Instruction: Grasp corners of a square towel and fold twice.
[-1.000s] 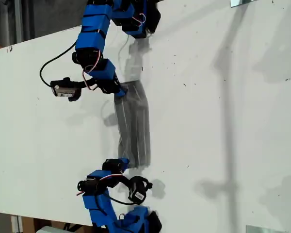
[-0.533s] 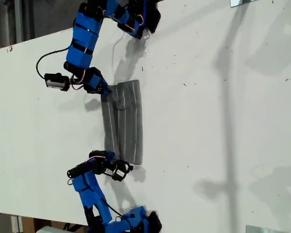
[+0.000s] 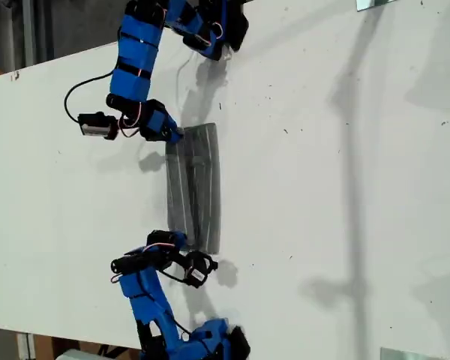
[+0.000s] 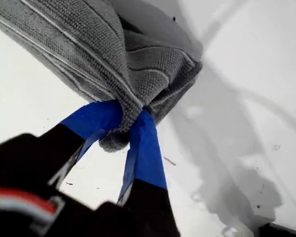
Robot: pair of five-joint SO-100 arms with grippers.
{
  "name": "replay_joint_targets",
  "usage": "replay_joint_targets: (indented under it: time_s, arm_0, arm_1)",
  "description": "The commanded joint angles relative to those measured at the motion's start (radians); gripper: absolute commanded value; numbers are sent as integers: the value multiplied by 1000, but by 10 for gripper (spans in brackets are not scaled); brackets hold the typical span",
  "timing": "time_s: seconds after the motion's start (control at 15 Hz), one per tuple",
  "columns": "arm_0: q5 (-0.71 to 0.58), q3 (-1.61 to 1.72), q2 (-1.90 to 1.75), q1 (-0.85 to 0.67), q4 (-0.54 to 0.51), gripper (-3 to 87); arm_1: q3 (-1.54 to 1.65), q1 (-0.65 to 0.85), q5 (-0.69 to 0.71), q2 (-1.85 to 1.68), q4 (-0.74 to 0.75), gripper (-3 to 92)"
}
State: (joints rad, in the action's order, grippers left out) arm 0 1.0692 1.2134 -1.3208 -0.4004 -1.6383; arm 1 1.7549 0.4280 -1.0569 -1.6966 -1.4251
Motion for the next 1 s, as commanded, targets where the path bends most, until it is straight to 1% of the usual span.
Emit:
replay_joint_targets:
  time_s: [0.0,0.2,0.33,0.47,0.53,0.67,0.8,0.93]
  arm_0:
    - [71,107,-133,92,20,-4]
    - [140,196,-126,186,107,-4]
    - [163,241,-78,204,161,-4]
    - [179,241,-32,235,192,-4]
    - [176,247,-5,225,198,-4]
    - [158,313,26,173,259,-4]
    - [149,311,26,160,255,-4]
    - [118,305,-8,110,215,-4]
  arm_1:
    - [98,-98,-67,-126,0,-1]
    - [305,-218,-167,-176,110,-1]
    - [397,-267,-209,-190,175,-1]
    - [442,-299,-235,-192,216,-1]
    - [453,-298,-235,-187,227,-1]
    - [468,-282,-225,-183,238,-1]
    - [469,-278,-224,-183,241,-1]
    - [468,-259,-210,-196,235,-1]
